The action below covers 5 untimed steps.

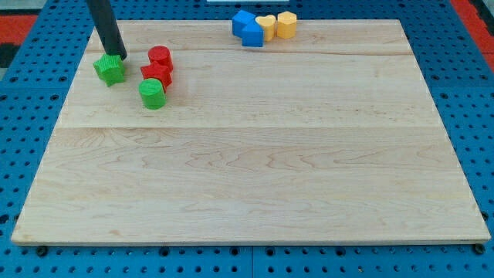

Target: Place your arm to the left of the blue triangle

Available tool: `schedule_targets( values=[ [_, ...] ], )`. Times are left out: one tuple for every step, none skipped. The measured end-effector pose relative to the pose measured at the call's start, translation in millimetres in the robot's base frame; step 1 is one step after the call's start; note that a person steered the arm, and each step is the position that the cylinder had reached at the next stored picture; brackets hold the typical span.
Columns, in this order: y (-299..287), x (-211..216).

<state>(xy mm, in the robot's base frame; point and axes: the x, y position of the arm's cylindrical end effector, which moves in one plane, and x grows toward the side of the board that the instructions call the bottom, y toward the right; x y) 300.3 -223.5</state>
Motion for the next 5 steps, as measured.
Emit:
schedule_targets(
  values=[
    [3, 22],
    [2, 41],
    [-6, 44],
    [-29, 34],
    [-47, 16]
  ],
)
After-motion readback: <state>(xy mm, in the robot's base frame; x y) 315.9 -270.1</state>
